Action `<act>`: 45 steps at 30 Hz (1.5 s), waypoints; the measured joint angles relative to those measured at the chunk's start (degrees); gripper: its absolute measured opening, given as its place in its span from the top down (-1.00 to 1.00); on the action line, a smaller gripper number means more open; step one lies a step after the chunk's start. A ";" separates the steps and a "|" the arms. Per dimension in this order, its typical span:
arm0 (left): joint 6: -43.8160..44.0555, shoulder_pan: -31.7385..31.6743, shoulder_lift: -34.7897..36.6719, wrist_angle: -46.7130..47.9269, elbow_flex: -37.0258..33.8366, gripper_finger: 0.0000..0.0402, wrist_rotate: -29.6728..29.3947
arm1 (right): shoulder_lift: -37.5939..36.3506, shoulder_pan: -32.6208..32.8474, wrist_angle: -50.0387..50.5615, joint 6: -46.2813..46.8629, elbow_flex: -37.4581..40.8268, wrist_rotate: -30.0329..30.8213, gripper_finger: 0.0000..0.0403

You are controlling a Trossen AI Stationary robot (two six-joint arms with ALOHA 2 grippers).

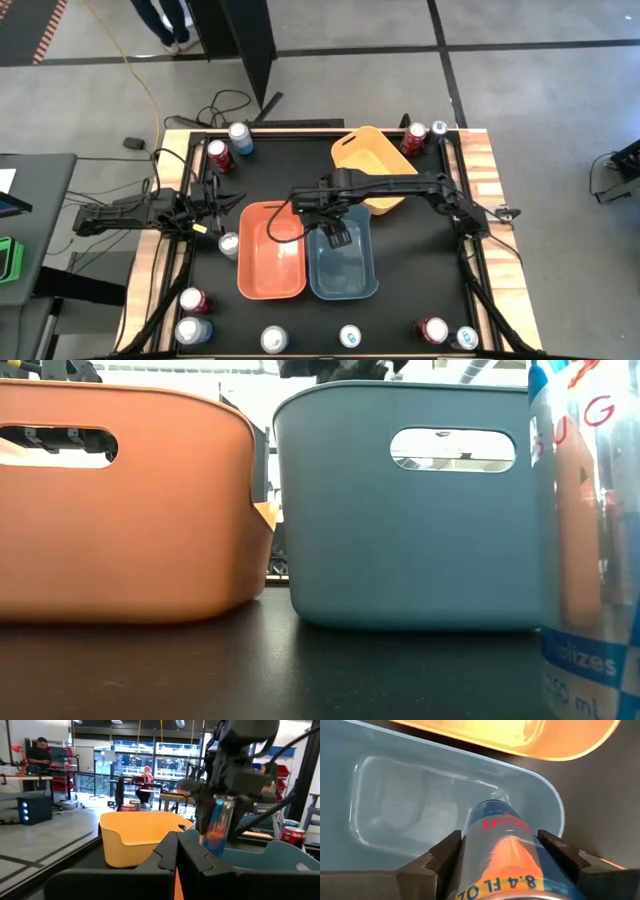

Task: Sort soda cans
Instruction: Put the middle right blue soda can into the blue bin

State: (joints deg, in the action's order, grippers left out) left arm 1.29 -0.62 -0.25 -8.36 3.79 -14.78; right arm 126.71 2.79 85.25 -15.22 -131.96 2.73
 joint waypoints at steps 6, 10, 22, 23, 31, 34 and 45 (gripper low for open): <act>0.35 0.00 0.00 0.31 0.00 1.00 0.04 | 3.04 -0.64 -1.07 -1.68 0.00 -0.25 -0.18; 0.49 0.00 0.00 0.65 0.00 1.00 0.04 | 4.69 -0.93 -1.51 -1.99 0.00 -1.28 -0.18; 1.53 0.00 -0.01 1.62 -0.02 1.00 0.04 | 5.80 -1.40 -5.12 0.86 0.02 -1.70 -0.18; 1.56 0.00 -0.01 1.67 -0.02 1.00 0.06 | 5.80 -1.52 -4.98 1.67 0.02 -1.82 -0.18; 1.58 0.00 -0.02 1.64 -0.02 1.00 0.05 | 5.77 -2.20 -7.17 4.69 3.36 -1.80 -0.18; 1.58 0.00 -0.02 1.62 -0.02 1.00 0.06 | 5.77 -2.38 -9.15 4.72 4.91 -1.80 -0.18; 1.78 0.00 0.00 1.62 -0.02 1.00 0.06 | 5.75 -3.34 -11.63 4.83 6.97 -1.79 -0.18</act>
State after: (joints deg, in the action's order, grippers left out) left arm 3.07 -0.62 -0.25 -6.74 3.77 -14.72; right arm 132.46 -0.55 73.62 -10.39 -124.99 0.94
